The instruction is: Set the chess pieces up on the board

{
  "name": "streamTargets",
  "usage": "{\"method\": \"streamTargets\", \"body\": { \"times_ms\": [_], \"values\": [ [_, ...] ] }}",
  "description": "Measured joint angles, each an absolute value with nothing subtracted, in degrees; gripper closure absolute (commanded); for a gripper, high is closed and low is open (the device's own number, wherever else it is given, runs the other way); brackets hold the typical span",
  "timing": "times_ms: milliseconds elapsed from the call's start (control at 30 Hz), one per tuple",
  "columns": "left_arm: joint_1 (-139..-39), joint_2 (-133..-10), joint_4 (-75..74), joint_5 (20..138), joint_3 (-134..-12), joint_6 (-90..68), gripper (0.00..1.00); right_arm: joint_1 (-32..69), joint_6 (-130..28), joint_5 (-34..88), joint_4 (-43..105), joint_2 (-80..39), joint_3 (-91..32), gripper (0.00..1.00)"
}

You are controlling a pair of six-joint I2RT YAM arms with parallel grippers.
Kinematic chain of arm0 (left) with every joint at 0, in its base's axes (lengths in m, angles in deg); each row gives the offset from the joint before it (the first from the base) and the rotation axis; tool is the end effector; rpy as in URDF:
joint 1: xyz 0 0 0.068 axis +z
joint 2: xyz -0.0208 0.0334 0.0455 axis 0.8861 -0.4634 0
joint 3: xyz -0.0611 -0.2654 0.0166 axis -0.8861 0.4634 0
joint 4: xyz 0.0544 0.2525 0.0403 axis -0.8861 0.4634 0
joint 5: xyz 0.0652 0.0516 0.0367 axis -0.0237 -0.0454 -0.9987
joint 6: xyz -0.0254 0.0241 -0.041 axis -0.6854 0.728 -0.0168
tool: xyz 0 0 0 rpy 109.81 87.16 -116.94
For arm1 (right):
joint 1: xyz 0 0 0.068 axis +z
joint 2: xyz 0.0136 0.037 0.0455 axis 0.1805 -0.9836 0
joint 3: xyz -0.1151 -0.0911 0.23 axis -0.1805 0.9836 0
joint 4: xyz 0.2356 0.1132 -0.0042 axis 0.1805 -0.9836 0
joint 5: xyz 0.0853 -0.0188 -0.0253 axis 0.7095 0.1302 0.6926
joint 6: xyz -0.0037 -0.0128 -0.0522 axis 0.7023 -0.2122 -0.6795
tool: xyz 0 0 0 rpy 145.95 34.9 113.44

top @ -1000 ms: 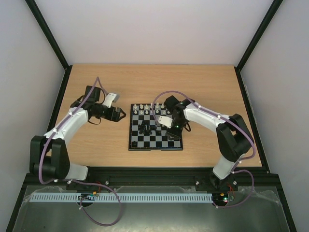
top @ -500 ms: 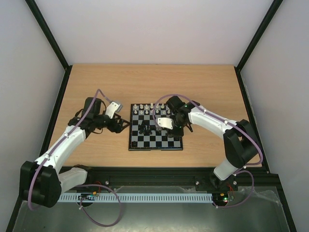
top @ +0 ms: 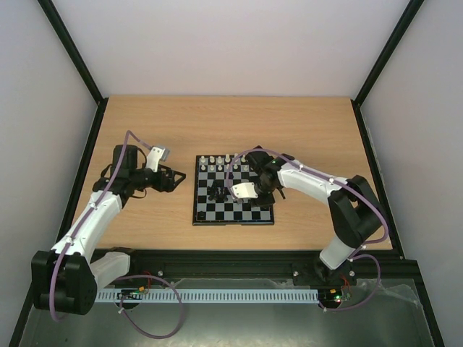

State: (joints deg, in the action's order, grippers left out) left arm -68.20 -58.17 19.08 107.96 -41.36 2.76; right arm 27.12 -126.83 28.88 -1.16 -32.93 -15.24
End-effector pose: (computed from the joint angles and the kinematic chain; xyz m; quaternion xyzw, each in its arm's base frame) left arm 0.2216 -0.0441 0.2486 0.2001 0.8426 -0.2981 0.4014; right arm 0.2514 0.2003 0.1975 -0.7894 0.5693 0.0179 0.2289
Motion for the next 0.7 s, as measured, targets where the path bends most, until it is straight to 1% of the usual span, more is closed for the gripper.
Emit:
{"method": "streamTargets", "body": {
  "times_ms": [467, 700],
  "values": [
    [-68.09, -58.24, 18.45, 108.39, -41.01, 1.10, 0.19, 28.47, -128.29, 27.44, -0.75, -38.83, -17.10, 0.69],
    [-68.04, -58.30, 17.03, 108.55, -40.40, 0.24, 0.19, 28.47, -127.77, 26.24, -1.43, -39.51, -17.12, 0.74]
  ]
}}
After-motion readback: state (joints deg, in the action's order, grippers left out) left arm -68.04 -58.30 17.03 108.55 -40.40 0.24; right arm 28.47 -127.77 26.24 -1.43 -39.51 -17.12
